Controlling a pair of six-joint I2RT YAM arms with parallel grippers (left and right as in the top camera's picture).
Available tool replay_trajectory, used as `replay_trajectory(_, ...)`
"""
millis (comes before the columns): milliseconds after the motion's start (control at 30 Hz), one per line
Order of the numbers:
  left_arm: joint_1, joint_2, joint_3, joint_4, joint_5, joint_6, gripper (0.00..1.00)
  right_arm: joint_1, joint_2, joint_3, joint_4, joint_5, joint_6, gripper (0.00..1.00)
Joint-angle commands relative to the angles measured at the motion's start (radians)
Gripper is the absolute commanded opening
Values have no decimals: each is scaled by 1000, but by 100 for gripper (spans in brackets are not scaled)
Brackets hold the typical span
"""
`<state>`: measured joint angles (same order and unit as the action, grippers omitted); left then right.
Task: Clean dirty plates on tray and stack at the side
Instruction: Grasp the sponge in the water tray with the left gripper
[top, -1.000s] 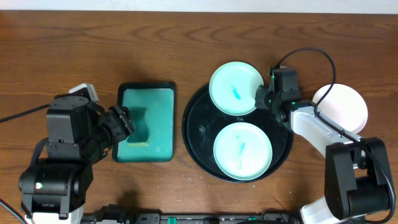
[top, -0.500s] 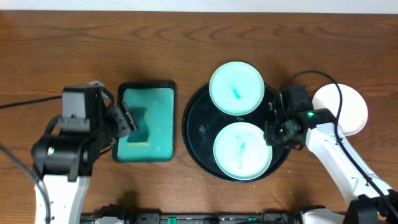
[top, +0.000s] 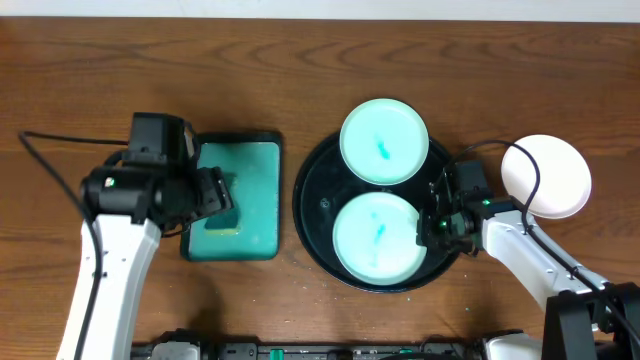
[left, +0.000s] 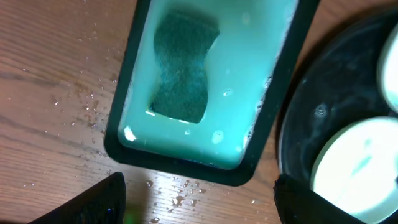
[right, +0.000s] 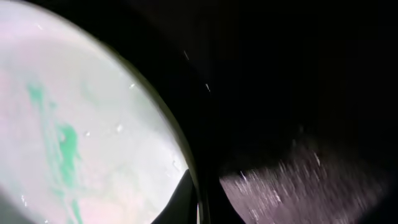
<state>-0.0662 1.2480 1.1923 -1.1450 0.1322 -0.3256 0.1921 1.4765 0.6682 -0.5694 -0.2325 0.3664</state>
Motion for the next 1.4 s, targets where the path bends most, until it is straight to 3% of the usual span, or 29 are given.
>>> replay_trajectory(0, 4, 74, 17, -1, 5, 38, 77, -1, 3, 1, 70, -1, 91, 1)
replay_trajectory(167, 4, 200, -6, 31, -35, 38, 77, -1, 3, 1, 109, 11, -9, 1)
replay_trajectory(433, 5, 494, -7, 158, -40, 38, 73, -1, 3, 1, 103, 22, -8, 1)
replay_trajectory(600, 4, 629, -7, 216, -76, 37, 56, -1, 3, 1, 90, 22, -8, 1)
replay_trajectory(733, 4, 683, -7, 238, -72, 37, 30, -1, 3, 1, 87, 22, -8, 1)
replay_trajectory(800, 4, 684, -6, 243, -57, 37, 7, -1, 3, 1, 87, 22, -8, 1)
replay_trajectory(933, 4, 650, 4, 233, 89, 60, 7, -1, 3, 1, 84, 22, -8, 1)
replay_trajectory(1100, 2, 555, 29, 206, 154, 59, 7, -1, 3, 1, 83, 22, -9, 1)
replay_trajectory(1233, -12, 474, 28, 212, 151, 60, 7, -1, 3, 1, 83, 22, -8, 1)
replay_trajectory(1367, -38, 459, 20, 228, 54, 59, 7, -1, 3, 1, 83, 22, -8, 1)
